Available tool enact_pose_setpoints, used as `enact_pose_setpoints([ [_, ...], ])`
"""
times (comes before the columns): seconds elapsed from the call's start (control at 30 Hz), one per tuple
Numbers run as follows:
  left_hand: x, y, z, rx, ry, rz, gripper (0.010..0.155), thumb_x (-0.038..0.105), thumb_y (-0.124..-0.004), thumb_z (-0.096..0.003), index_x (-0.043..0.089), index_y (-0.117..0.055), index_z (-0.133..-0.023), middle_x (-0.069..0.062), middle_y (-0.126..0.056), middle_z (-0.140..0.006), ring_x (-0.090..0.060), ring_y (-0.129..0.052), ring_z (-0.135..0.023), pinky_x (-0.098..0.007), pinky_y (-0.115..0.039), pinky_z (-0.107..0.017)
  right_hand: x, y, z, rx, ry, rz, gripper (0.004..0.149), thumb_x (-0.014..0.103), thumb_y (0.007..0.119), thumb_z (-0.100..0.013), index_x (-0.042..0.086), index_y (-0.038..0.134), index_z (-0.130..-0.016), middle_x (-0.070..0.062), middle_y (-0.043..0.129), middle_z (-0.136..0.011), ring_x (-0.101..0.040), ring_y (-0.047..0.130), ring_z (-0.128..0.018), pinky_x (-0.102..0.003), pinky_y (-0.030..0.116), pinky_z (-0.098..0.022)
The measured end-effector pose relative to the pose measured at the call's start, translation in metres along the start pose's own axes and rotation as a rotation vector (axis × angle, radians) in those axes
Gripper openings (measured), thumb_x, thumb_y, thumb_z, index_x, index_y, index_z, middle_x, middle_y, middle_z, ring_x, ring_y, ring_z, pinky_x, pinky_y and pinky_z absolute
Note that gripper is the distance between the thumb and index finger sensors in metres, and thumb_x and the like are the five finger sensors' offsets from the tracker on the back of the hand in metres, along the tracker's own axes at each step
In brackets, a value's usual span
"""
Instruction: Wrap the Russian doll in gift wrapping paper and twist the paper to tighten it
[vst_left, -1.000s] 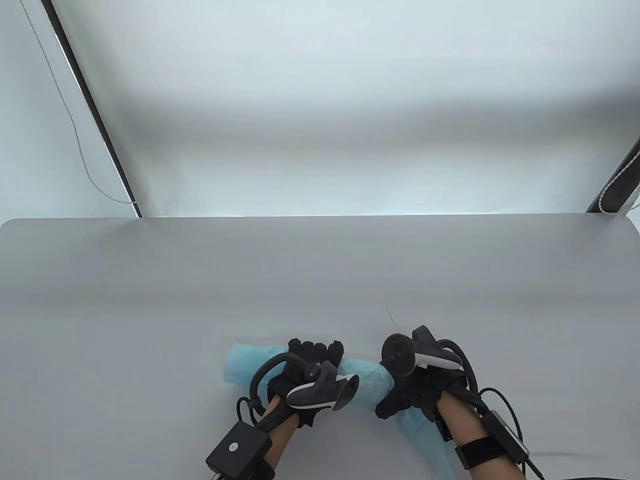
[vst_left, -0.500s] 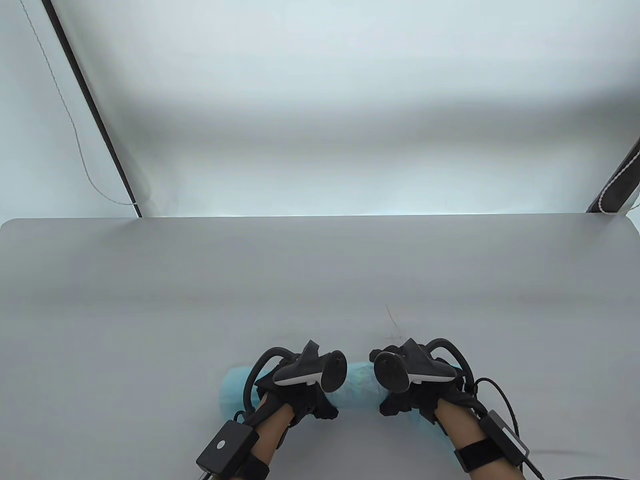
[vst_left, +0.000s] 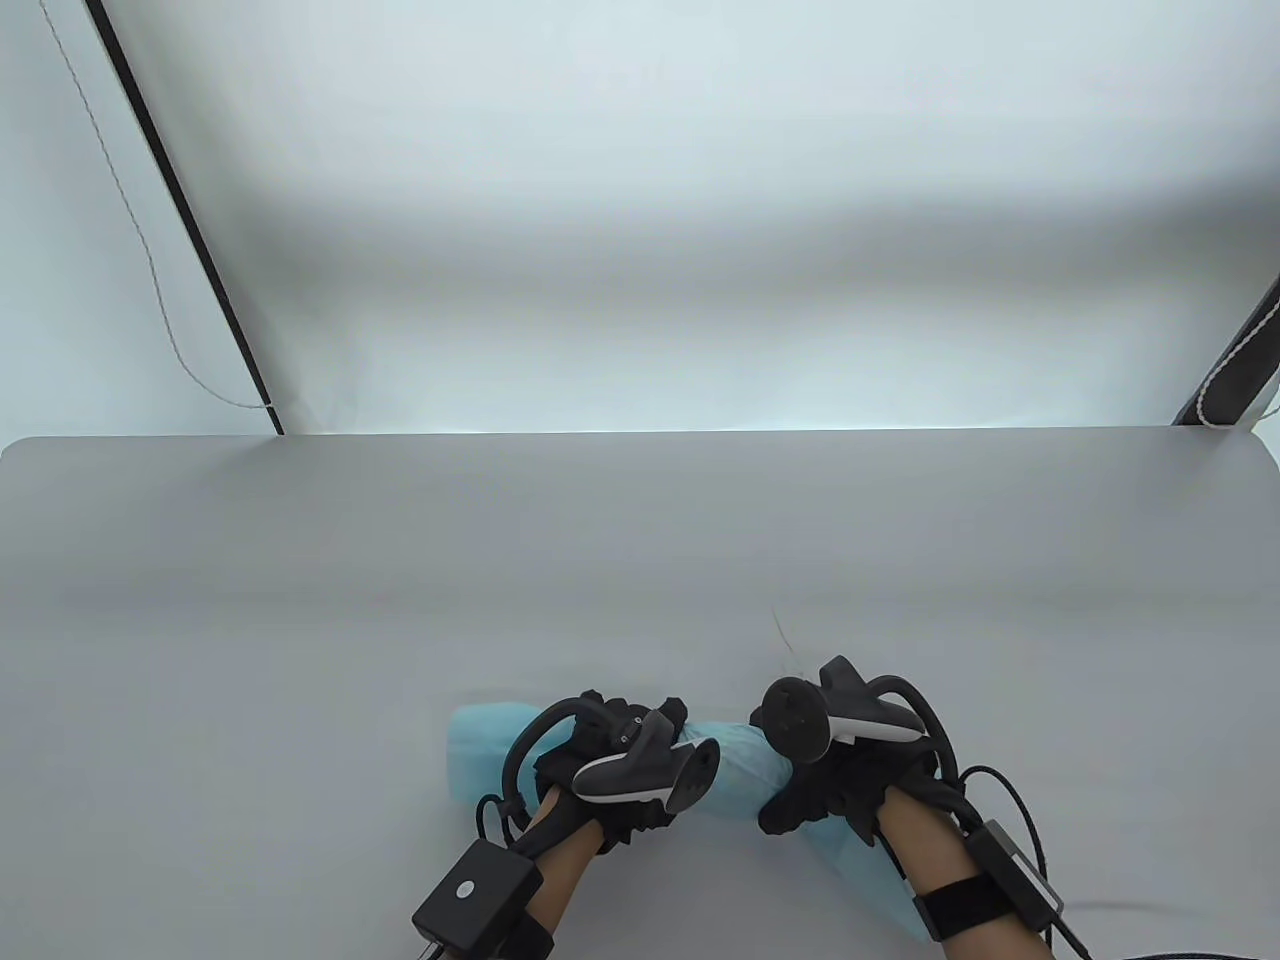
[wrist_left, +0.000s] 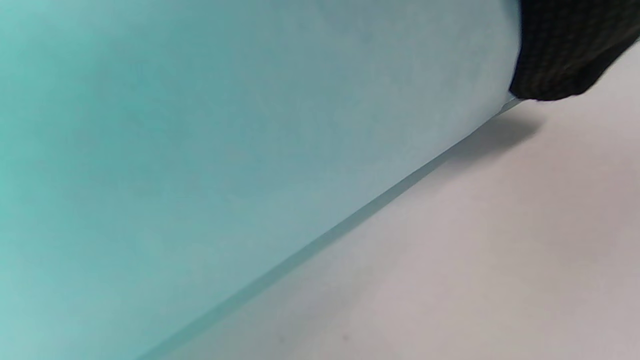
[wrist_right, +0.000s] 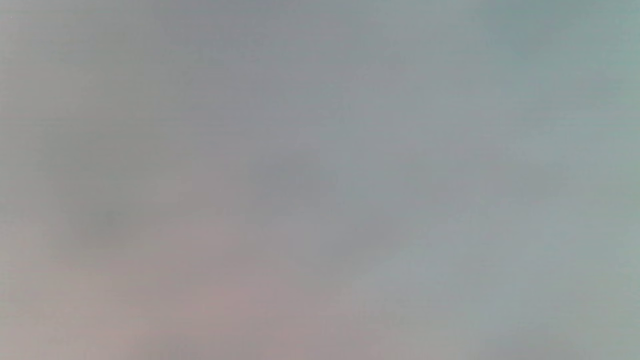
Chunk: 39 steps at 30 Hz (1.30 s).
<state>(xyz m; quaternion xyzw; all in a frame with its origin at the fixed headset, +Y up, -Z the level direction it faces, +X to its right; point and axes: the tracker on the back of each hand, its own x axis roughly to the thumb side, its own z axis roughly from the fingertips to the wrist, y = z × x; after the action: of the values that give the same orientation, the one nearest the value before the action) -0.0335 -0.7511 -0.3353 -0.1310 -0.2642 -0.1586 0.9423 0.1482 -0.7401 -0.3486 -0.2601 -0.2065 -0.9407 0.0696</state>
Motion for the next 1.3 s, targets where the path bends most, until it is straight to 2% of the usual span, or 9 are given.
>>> enact_pose_setpoints([
  [0.13,-0.011,-0.004,-0.002,-0.133,-0.018,0.193,0.107,0.071,-0.09,-0.0359,0.012,-0.044,-0.112,-0.013,-0.085,-0.1,-0.034,-0.094,-0.079,-0.066,-0.067,-0.067,0.014,0.0,0.001,-0.111,0.002,0.237,0.115,0.063,0.092,-0.043,0.01,0.028,-0.123,-0.019,0.061,-0.121,-0.038,0.074,-0.106,-0.066,0.057,-0.08],
  [0.3,-0.017,-0.008,0.001,-0.178,-0.05,0.255,0.106,0.071,-0.088,-0.0387,0.013,-0.04,-0.113,-0.012,-0.08,-0.103,-0.035,-0.089,-0.084,-0.067,-0.063,-0.069,0.017,-0.001,0.001,-0.126,-0.004,0.224,0.108,0.065,0.094,-0.042,0.016,0.039,-0.121,-0.017,0.068,-0.119,-0.035,0.078,-0.104,-0.064,0.06,-0.079],
  [0.4,-0.011,-0.006,0.008,-0.118,0.02,0.146,0.107,0.067,-0.086,-0.0422,0.018,-0.023,-0.115,-0.015,-0.052,-0.122,-0.044,-0.06,-0.109,-0.074,-0.045,-0.074,0.013,-0.003,-0.001,-0.092,0.014,0.158,0.108,0.068,0.093,-0.04,0.015,0.046,-0.121,-0.017,0.075,-0.114,-0.034,0.084,-0.099,-0.063,0.063,-0.078],
  [0.5,0.0,-0.004,0.01,0.009,0.017,-0.036,0.111,0.066,-0.086,-0.041,0.02,-0.015,-0.114,-0.018,-0.036,-0.126,-0.047,-0.046,-0.113,-0.075,-0.039,-0.076,0.004,-0.002,-0.003,-0.042,0.026,0.041,0.107,0.07,0.093,-0.04,0.013,0.05,-0.12,-0.019,0.079,-0.112,-0.035,0.087,-0.095,-0.062,0.065,-0.077],
  [0.7,0.006,0.0,0.001,0.039,0.015,-0.087,0.106,0.065,-0.091,-0.0384,0.017,-0.033,-0.113,-0.013,-0.071,-0.112,-0.038,-0.083,-0.096,-0.068,-0.061,-0.071,-0.003,0.0,-0.001,-0.019,0.033,-0.026,0.108,0.07,0.092,-0.04,0.016,0.047,-0.122,-0.018,0.076,-0.115,-0.037,0.084,-0.098,-0.064,0.064,-0.076],
  [0.9,-0.012,-0.001,-0.002,-0.129,-0.037,0.184,0.106,0.068,-0.091,-0.0374,0.014,-0.04,-0.113,-0.014,-0.078,-0.107,-0.036,-0.088,-0.088,-0.066,-0.064,-0.069,0.015,-0.003,0.001,-0.064,0.058,0.335,0.114,0.067,0.091,-0.041,0.015,0.032,-0.123,-0.017,0.064,-0.122,-0.037,0.075,-0.107,-0.065,0.06,-0.08],
  [1.07,-0.023,-0.005,-0.001,-0.181,-0.063,0.285,0.106,0.068,-0.091,-0.0385,0.016,-0.039,-0.114,-0.013,-0.075,-0.109,-0.036,-0.084,-0.09,-0.067,-0.062,-0.07,0.016,-0.002,0.0,-0.085,0.041,0.3,0.111,0.066,0.093,-0.041,0.016,0.035,-0.122,-0.016,0.068,-0.12,-0.036,0.076,-0.106,-0.064,0.06,-0.079],
  [1.13,-0.02,-0.004,0.001,-0.187,-0.04,0.243,0.105,0.068,-0.089,-0.04,0.019,-0.034,-0.115,-0.01,-0.069,-0.113,-0.037,-0.076,-0.099,-0.069,-0.056,-0.072,0.013,-0.001,0.001,-0.097,0.042,0.228,0.109,0.065,0.094,-0.041,0.017,0.039,-0.122,-0.013,0.075,-0.114,-0.034,0.082,-0.102,-0.062,0.063,-0.078],
  [1.3,0.002,-0.002,0.01,0.044,0.063,-0.143,0.108,0.062,-0.087,-0.0429,0.018,-0.018,-0.114,-0.016,-0.039,-0.126,-0.047,-0.045,-0.115,-0.074,-0.039,-0.076,-0.004,0.001,-0.002,-0.004,0.051,-0.055,0.106,0.071,0.092,-0.041,0.012,0.052,-0.119,-0.016,0.086,-0.103,-0.034,0.089,-0.091,-0.061,0.068,-0.074],
])
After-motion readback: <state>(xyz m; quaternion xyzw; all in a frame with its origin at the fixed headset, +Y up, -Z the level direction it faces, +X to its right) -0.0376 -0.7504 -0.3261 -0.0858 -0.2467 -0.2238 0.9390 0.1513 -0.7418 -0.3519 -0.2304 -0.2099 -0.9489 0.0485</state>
